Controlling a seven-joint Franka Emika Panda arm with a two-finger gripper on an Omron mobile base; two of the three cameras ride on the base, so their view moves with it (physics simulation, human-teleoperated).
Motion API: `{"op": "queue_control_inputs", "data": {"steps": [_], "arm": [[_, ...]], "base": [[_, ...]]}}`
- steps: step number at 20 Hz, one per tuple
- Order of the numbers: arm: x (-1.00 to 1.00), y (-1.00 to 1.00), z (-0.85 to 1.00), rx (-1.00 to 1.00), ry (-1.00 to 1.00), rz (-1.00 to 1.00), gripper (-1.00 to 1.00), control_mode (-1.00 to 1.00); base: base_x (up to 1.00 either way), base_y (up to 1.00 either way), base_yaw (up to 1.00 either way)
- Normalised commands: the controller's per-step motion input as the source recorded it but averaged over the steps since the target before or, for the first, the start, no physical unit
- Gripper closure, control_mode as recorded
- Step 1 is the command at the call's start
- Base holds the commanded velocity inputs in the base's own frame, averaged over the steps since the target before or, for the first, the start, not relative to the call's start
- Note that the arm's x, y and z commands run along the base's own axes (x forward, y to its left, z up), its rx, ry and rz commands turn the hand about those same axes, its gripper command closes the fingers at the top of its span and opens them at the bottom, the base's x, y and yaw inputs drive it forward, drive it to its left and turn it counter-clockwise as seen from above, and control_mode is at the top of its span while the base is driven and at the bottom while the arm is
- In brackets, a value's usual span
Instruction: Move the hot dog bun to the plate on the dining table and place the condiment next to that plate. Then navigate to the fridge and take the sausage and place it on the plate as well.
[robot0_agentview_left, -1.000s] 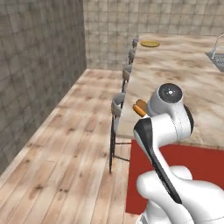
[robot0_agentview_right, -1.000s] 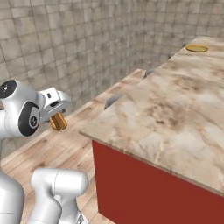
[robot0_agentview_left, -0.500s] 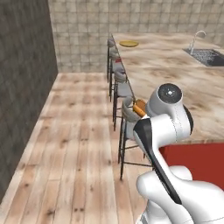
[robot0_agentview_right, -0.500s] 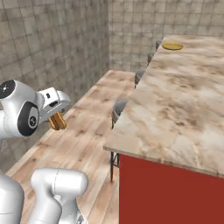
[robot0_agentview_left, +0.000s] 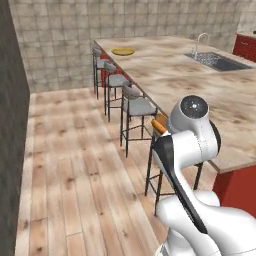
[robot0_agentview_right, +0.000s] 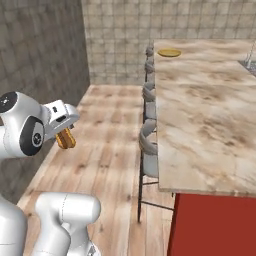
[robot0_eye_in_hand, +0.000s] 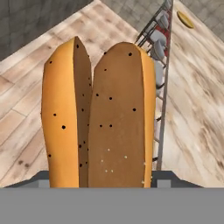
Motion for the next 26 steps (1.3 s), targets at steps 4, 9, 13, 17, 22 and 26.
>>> {"op": "queue_control_inputs", "data": {"steps": [4, 9, 13, 17, 22, 26], "arm": [[0.0, 0.0, 0.0, 0.0, 0.0, 0.0, 1.0, 1.0], [0.0, 0.0, 0.0, 0.0, 0.0, 0.0, 1.0, 1.0], [0.0, 0.0, 0.0, 0.0, 0.0, 0.0, 1.0, 1.0], [0.0, 0.0, 0.0, 0.0, 0.0, 0.0, 1.0, 1.0], [0.0, 0.0, 0.0, 0.0, 0.0, 0.0, 1.0, 1.0], [0.0, 0.0, 0.0, 0.0, 0.0, 0.0, 1.0, 1.0]], "base": [[0.73, 1.0, -0.41], [0.73, 1.0, -0.4], [0.75, 1.0, -0.4], [0.76, 1.0, -0.39], [0.87, 1.0, -0.37], [1.0, 1.0, -0.33]]}}
